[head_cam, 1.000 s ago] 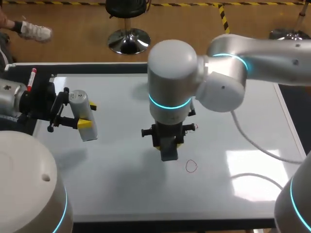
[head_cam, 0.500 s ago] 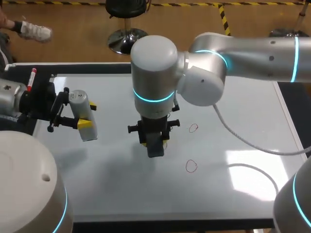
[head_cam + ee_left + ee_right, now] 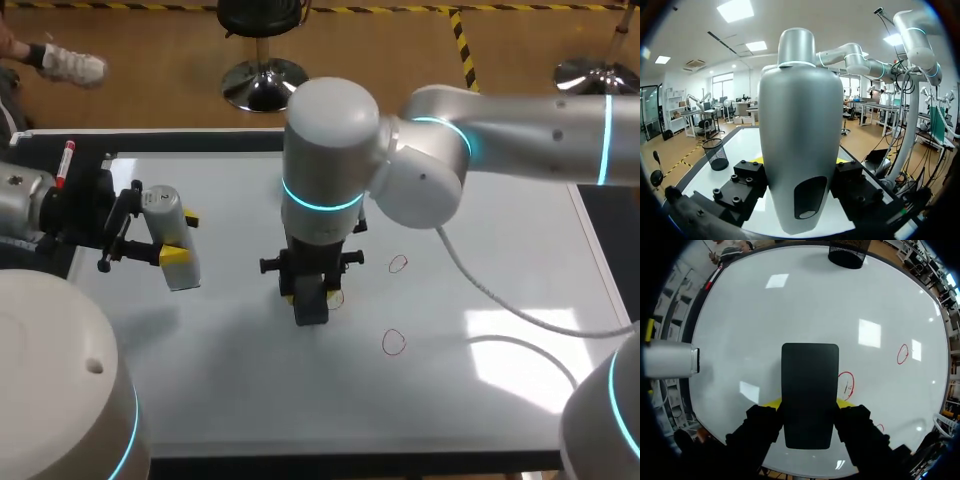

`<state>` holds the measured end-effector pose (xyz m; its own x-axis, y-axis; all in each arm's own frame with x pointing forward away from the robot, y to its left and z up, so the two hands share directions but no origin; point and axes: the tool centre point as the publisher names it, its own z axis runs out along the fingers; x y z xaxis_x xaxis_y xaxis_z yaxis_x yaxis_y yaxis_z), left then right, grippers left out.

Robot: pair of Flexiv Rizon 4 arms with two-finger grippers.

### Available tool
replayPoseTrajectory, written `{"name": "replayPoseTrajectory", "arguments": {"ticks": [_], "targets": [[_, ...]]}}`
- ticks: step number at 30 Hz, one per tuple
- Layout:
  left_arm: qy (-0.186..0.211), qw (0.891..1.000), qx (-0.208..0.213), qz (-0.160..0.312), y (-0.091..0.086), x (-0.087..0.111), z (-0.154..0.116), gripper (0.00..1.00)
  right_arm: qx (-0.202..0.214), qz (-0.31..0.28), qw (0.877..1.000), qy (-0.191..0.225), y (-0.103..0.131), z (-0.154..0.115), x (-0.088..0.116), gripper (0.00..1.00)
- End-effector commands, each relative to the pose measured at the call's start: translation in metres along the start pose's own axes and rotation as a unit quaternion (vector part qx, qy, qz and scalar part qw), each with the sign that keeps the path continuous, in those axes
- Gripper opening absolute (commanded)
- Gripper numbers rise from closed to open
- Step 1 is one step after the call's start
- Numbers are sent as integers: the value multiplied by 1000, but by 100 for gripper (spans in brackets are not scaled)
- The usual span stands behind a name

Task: Pick up the inspection probe, press it on each red-marked spot on the whiteboard one by one, put down the probe, pick up the eraser, and wipe off all the red marks.

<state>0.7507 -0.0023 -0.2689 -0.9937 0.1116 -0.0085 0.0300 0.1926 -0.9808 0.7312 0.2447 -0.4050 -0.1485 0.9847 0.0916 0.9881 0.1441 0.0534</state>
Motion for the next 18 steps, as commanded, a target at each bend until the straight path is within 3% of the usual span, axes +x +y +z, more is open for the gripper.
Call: {"name": "replayPoseTrajectory", "arguments": {"ticks": [1, 11, 18], "targets": [[0, 1000, 1, 1, 0, 0, 0, 0, 4, -1, 1000, 10, 2, 10, -1, 0], [0, 1000, 1, 1, 0, 0, 0, 0, 19, -2, 1000, 4, 3, 30, 0, 0], [0, 1000, 1, 1, 0, 0, 0, 0, 24, 8, 1000, -7, 4, 38, -15, 0]]}}
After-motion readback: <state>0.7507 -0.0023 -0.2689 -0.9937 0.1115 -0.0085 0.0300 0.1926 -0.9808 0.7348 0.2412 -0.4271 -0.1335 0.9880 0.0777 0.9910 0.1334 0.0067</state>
